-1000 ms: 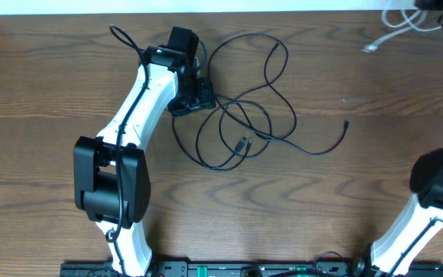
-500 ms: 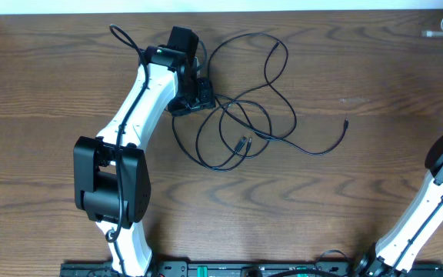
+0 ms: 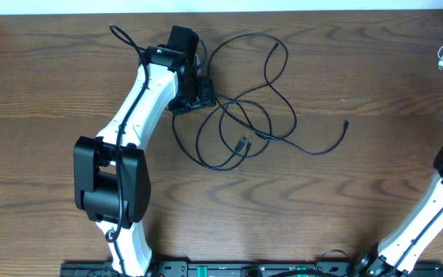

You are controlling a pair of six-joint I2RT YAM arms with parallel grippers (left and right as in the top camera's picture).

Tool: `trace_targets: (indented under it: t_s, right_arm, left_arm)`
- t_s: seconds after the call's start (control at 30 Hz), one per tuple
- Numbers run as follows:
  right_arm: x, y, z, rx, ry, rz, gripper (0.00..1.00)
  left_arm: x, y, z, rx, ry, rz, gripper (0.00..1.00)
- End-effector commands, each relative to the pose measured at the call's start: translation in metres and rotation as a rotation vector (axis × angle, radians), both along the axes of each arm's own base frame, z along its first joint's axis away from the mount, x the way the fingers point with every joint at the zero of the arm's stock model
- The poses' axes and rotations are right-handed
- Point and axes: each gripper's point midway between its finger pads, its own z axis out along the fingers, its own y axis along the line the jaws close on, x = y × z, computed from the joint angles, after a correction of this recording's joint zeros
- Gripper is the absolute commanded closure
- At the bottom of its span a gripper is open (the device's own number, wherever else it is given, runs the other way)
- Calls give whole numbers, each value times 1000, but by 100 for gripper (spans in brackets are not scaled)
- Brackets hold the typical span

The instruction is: Untangle cables

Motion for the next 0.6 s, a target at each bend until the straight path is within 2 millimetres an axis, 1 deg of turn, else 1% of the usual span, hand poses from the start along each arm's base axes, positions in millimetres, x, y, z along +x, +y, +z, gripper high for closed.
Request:
trace_targets:
  t_s: [0.0,0.07,0.1,0.13,0.2,0.3,0.33,0.4,0.43,0.5,0.57]
  right_arm:
    - [2,54,29,133,-47,200,1]
    - [-6,72,38,184,-26,249,1]
    - [-12,84,46,214,-12,276,1]
    - [-18,92,52,232,4,285,1]
    - [-30,110,62,254,43,312,1]
    - [-49,150,70,283,124,387,1]
    - [-54,162,72,292,149,405,1]
    - [-63,196,70,310,210,461,1]
    - [-65,207,68,320,231,478,1]
    - [-70,246,62,331,286,564,1]
    - [-75,285,54,316,339,657,1]
  left_arm:
    - [-1,0,10,-4,-23,-7,36]
    - [1,0,13,-7,-32,-5,36]
    - [4,1,18,-11,-45,-1,36]
    - [7,1,24,-15,-62,1,36]
    - [14,3,44,-28,-115,8,36]
    - [24,4,83,-55,-227,17,37]
    - [25,5,97,-65,-270,19,37]
    - [24,5,125,-85,-348,22,37]
    - [23,5,135,-90,-371,22,37]
    - [17,7,153,-100,-412,22,37]
    - [11,10,164,-104,-431,28,37]
